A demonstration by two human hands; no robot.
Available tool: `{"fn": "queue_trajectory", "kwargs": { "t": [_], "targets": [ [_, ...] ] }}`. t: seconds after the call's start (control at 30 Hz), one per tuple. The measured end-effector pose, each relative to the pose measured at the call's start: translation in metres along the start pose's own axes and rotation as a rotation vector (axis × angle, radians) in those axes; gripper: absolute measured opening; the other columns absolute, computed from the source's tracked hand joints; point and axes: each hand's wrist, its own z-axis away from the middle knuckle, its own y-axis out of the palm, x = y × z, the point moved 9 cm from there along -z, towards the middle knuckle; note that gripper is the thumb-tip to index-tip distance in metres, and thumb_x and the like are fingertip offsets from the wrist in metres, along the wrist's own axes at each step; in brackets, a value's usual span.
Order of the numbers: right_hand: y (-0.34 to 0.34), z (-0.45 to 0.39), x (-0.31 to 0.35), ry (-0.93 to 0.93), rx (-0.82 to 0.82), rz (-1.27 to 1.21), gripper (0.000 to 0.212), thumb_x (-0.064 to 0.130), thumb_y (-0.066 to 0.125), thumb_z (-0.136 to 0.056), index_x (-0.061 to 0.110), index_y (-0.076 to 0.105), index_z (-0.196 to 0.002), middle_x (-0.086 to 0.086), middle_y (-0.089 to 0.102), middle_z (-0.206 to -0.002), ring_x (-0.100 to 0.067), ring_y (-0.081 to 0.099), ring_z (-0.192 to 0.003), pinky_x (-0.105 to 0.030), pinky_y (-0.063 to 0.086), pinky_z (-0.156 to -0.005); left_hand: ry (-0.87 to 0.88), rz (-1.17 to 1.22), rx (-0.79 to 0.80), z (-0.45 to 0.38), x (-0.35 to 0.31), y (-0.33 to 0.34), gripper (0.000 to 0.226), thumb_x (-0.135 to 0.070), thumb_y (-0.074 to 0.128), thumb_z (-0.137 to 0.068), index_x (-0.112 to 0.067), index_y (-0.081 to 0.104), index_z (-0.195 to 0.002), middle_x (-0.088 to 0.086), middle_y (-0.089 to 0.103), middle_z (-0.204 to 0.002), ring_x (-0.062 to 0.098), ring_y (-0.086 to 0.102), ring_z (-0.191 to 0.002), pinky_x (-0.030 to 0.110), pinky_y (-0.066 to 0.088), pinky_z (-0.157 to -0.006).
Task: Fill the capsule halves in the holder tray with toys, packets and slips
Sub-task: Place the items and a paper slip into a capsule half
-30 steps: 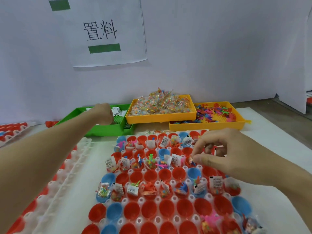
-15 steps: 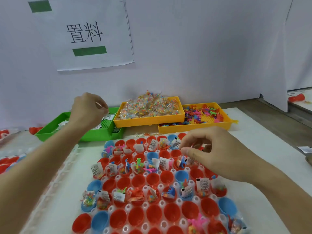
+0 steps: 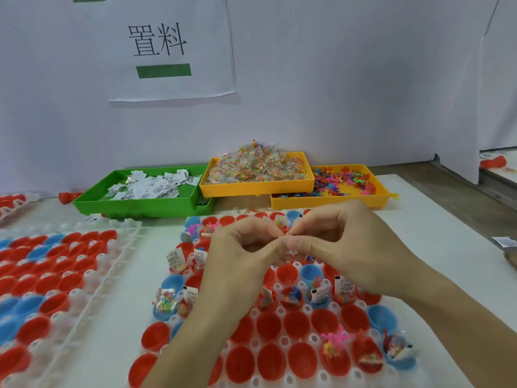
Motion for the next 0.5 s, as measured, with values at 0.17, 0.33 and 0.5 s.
{"fn": "queue_trajectory", "kwargs": {
  "t": [0.17, 0.33, 0.5],
  "targets": [
    [0.0035, 0.0016, -0.0016, 0.046, 0.054, -0.003, 0.010, 0.017, 0.082, -0.077, 0.014, 0.080, -0.087, 0.002, 0.077, -0.078, -0.012, 0.075, -0.074, -0.022, 0.060, -0.069, -0.008, 0.046, 0.047, 0.0053, 0.0059, -0.0001, 0.012, -0.028, 0.080, -0.068, -0.019, 0.073, -0.070, 0.008, 0.072, -0.066, 0.014, 0.067, -0.058, 0.020, 0.051, -0.057],
    [0.0048, 0.0029, -0.0009, 0.057, 0.095, 0.036, 0.011, 0.013, 0.080, -0.081, 0.014, 0.078, -0.091, 0.000, 0.077, -0.083, -0.014, 0.075, -0.078, -0.026, 0.060, -0.076, -0.010, 0.044, 0.028, 0.0074, 0.0026, -0.0032, 0.012, -0.028, 0.080, -0.068, -0.018, 0.073, -0.069, 0.007, 0.072, -0.064, 0.013, 0.066, -0.055, 0.018, 0.050, -0.056],
    [-0.0003, 0.0035, 0.0017, 0.053, 0.093, 0.051, 0.006, 0.023, 0.080, -0.080, 0.019, 0.077, -0.083, -0.001, 0.076, -0.080, -0.015, 0.074, -0.075, -0.025, 0.060, -0.072, 0.013, 0.004, 0.079, 0.0078, -0.0026, -0.0002, 0.015, -0.030, 0.083, -0.064, -0.023, 0.074, -0.072, 0.006, 0.075, -0.072, 0.017, 0.071, -0.063, 0.022, 0.055, -0.061]
  ]
}}
